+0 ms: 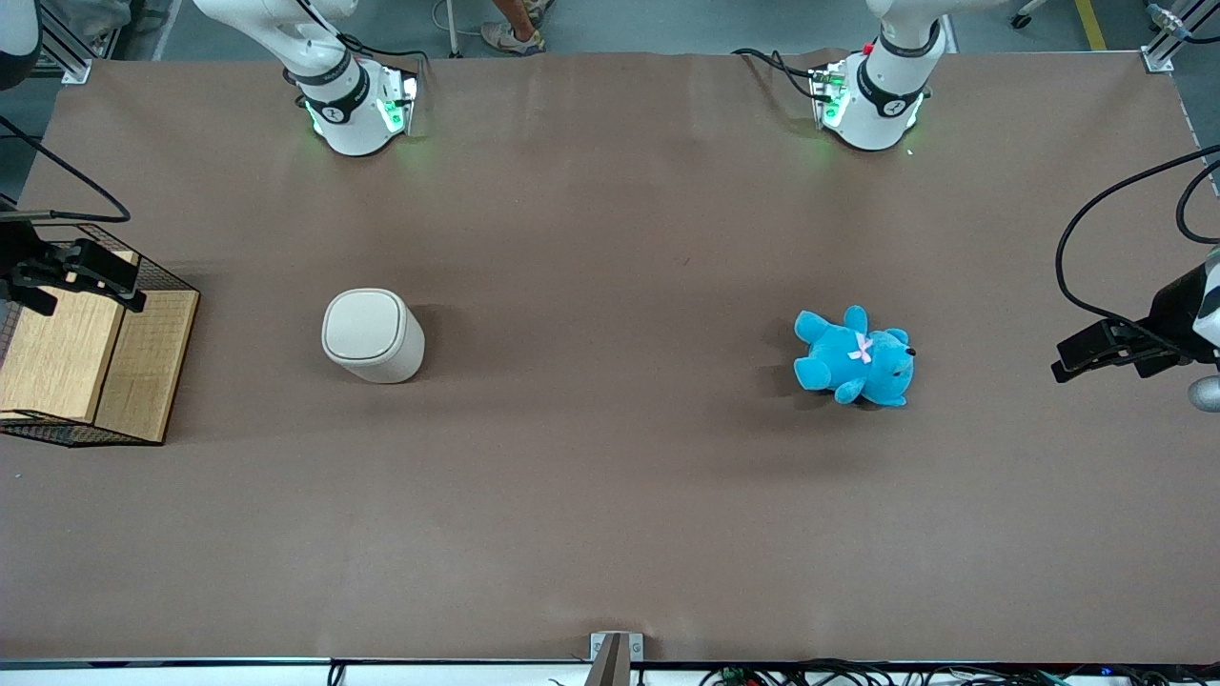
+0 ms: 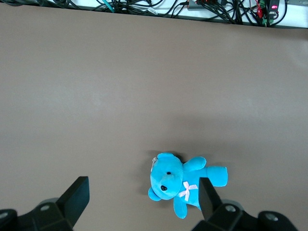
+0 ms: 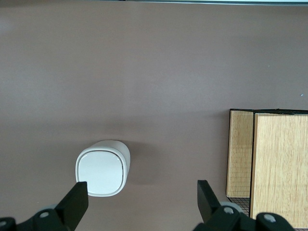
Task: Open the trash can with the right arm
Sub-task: 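Move the right gripper down to the white trash can's lid edge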
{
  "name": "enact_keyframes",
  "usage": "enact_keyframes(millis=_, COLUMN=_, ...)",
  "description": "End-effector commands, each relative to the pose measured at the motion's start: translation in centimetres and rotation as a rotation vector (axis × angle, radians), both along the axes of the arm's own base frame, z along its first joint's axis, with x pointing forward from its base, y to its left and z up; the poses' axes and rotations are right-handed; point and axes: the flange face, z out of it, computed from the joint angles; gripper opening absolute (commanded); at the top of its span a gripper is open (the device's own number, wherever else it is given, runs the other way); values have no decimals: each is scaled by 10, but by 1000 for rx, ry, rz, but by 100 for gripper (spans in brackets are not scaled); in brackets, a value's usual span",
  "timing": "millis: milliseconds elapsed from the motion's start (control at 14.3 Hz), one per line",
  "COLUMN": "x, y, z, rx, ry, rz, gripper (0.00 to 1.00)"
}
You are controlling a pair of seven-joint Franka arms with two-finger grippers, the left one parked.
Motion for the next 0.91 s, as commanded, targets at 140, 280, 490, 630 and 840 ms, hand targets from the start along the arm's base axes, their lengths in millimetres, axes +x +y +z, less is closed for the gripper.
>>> enact_keyframes(millis=140, x=-6, y=-4, z=5, rx=-11, ry=-18, rz=-5, gripper=100)
enact_keyframes(millis=280, x=-5, y=-6, z=6, rx=-16, ry=-24, rz=-2, gripper=100)
enact_keyframes(millis=490, x=-3, y=-13, z=2, rx=-16, ry=-11, rz=-19, gripper=100)
enact_keyframes(millis=630, x=2, y=-20, z=-7, rx=-11, ry=-2, rz=-32, gripper=100)
enact_keyframes(millis=840, x=4, y=-18, z=-29, rx=3, ry=72, rz=-51, gripper=100)
